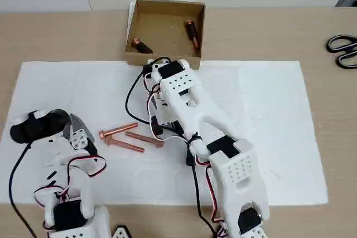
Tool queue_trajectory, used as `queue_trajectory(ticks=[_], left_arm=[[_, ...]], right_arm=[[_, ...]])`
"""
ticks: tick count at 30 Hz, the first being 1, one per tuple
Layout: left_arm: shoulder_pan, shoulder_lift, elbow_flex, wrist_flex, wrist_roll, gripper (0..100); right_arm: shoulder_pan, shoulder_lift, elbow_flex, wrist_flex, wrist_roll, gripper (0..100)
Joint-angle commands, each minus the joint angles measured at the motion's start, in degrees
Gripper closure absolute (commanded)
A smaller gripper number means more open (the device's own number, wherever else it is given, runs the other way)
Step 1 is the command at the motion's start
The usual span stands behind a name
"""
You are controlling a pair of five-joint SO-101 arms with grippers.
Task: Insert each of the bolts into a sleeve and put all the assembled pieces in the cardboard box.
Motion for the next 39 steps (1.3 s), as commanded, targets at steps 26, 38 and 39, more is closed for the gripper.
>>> queue_trajectory(ticks=[26,38,39], left_arm=[[10.5,-0.4,-29.8,18.7,0.3,99],[10.4,28.2,-60.4,36.6,0.1,99],[10.5,31.6,-61.3,36.7,2.6,99]], right_arm=[[0.4,-33.5,-2.4,3.8,0.5,99.4],[2.2,-53.1,13.7,2.9,5.7,99.2],[3.3,-54.6,16.4,0.8,5.7,99.2]])
